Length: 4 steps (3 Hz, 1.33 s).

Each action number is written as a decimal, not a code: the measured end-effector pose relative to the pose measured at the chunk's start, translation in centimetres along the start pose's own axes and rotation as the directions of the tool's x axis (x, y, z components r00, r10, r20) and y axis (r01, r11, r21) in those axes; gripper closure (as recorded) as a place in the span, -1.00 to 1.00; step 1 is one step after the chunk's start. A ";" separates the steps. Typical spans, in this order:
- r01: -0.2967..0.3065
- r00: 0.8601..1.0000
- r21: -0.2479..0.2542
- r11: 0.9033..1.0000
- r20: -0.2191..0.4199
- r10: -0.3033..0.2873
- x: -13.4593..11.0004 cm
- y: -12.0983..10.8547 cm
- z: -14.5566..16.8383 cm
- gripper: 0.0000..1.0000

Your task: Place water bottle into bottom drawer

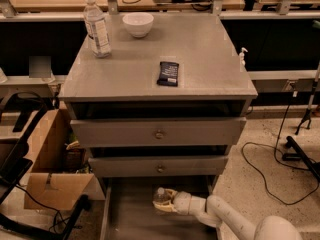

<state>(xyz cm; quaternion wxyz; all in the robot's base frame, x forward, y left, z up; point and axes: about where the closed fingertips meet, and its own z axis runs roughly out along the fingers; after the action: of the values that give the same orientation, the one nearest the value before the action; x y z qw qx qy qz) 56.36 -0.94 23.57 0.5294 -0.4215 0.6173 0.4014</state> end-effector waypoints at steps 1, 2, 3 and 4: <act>0.008 1.000 0.001 1.000 0.020 -0.008 1.2 -0.3 -0.1 1.00; 0.008 1.000 0.000 1.000 0.022 -0.008 1.2 -0.3 0.0 0.67; 0.007 1.000 -0.004 1.000 0.024 -0.007 1.2 -0.2 0.2 0.21; 0.006 1.000 -0.008 1.000 0.026 -0.006 1.1 0.0 0.5 -0.41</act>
Offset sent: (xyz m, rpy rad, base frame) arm 0.0013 -0.0032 -0.0108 0.0149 -0.0128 -0.0006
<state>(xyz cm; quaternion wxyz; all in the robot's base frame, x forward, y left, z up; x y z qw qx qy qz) 56.45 -0.59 22.38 0.5368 -0.4202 0.6074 0.4079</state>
